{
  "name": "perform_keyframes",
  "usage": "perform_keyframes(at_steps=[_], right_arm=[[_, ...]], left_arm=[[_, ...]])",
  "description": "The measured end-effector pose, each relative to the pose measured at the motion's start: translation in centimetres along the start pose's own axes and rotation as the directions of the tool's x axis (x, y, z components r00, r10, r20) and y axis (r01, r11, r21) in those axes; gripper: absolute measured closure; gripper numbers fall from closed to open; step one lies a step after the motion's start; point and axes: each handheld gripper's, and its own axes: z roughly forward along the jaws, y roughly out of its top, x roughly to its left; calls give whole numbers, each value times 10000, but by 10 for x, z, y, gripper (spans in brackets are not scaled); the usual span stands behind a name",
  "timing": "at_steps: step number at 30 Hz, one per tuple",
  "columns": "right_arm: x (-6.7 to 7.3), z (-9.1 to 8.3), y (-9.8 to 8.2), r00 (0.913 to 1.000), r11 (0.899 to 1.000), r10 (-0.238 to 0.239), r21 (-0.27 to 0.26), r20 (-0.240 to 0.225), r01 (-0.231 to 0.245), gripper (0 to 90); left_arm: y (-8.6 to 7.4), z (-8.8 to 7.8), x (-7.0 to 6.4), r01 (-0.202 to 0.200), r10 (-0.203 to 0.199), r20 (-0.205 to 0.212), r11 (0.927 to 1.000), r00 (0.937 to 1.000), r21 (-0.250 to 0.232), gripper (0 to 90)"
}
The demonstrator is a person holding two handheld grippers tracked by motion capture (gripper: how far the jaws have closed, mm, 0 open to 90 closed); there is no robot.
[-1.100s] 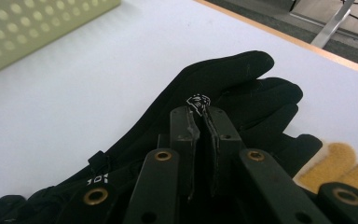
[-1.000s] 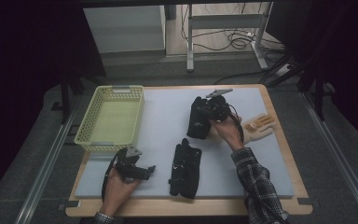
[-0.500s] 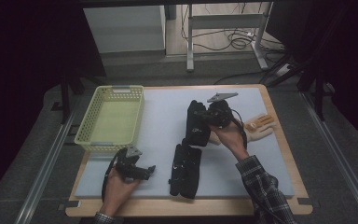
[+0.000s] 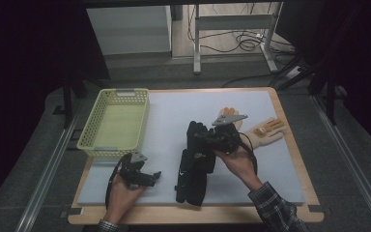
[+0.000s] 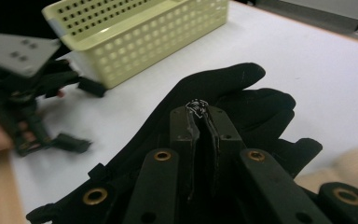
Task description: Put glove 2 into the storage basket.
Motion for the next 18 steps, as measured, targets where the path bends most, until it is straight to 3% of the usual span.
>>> perform_keyframes(at_steps=[5, 6, 10, 12, 18], right_arm=[[19, -4, -9, 9999, 10000, 45, -5, -144, -45, 845], [30, -4, -15, 9999, 10000, 62, 14, -161, -62, 849], [48, 0, -27, 9992, 9990, -394, 192, 69, 393, 860], [52, 5, -31, 9987, 9985, -494, 239, 116, 491, 864], [59, 19, -36, 9996, 9999, -137, 96, 234, 135, 864]], left_arm=[[0, 0, 0, 21, -21, 17, 10000, 10000, 12, 26], [0, 0, 0, 23, -23, 15, 10000, 10000, 10, 26], [0, 0, 0, -27, 27, 14, 10000, 10000, 49, 26], [0, 0, 0, -25, 25, 20, 10000, 10000, 38, 26], [0, 0, 0, 18, -18, 13, 10000, 10000, 1, 26]])
